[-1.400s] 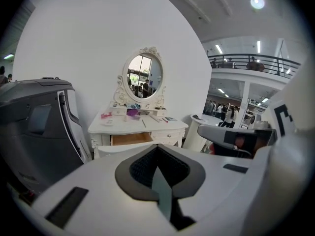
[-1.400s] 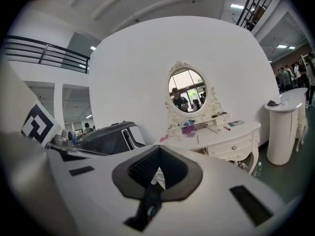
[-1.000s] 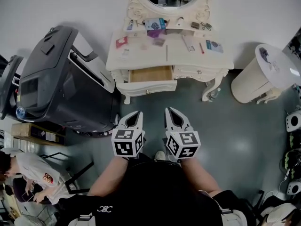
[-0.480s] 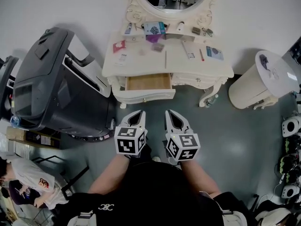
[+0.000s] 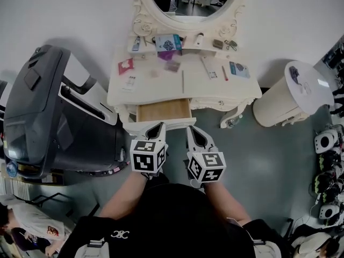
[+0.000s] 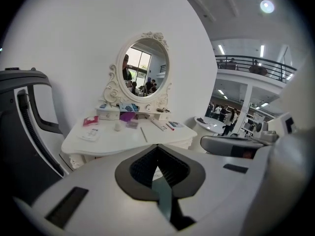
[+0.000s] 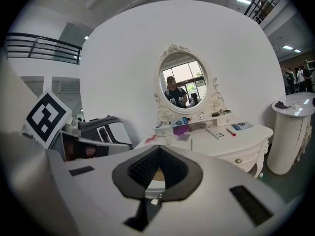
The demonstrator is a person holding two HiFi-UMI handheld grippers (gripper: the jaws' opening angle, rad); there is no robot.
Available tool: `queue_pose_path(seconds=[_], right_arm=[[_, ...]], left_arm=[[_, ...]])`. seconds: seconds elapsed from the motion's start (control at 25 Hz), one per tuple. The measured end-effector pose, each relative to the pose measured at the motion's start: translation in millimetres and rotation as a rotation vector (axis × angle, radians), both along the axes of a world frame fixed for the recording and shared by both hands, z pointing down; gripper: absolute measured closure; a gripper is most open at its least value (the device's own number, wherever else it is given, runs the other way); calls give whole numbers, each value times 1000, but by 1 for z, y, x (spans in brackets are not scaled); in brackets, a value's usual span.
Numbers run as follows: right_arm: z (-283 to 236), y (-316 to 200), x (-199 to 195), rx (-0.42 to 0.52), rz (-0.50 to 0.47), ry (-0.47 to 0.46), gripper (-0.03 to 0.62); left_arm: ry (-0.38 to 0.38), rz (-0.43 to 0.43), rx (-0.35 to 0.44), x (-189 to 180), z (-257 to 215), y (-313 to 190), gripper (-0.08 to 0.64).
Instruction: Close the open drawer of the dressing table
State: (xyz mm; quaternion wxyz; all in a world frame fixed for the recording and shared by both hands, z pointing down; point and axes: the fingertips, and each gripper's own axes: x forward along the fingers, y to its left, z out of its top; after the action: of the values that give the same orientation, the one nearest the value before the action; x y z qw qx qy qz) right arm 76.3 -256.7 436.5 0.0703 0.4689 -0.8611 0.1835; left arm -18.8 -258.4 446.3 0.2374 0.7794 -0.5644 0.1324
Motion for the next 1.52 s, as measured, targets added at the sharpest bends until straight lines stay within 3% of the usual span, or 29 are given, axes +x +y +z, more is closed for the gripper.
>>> queue_pose_path(seconds=[0.68, 0.88, 1.0, 1.24, 1.52], right_arm=[[105, -46, -56, -225, 0, 160, 581], [149, -35, -67, -339, -47, 205, 577], [181, -28, -73, -400, -74, 239, 509], [246, -15, -95, -499, -159, 317, 494], [286, -24, -104, -523, -103, 356, 494]], left_arm=[[85, -7, -113, -65, 51, -52, 560], [101, -31, -173, -78, 73, -40, 560], [106, -54, -201, -82, 85, -29, 560], [98, -120, -244, -95, 105, -14, 560], [82, -175, -286, -104, 120, 1, 560]])
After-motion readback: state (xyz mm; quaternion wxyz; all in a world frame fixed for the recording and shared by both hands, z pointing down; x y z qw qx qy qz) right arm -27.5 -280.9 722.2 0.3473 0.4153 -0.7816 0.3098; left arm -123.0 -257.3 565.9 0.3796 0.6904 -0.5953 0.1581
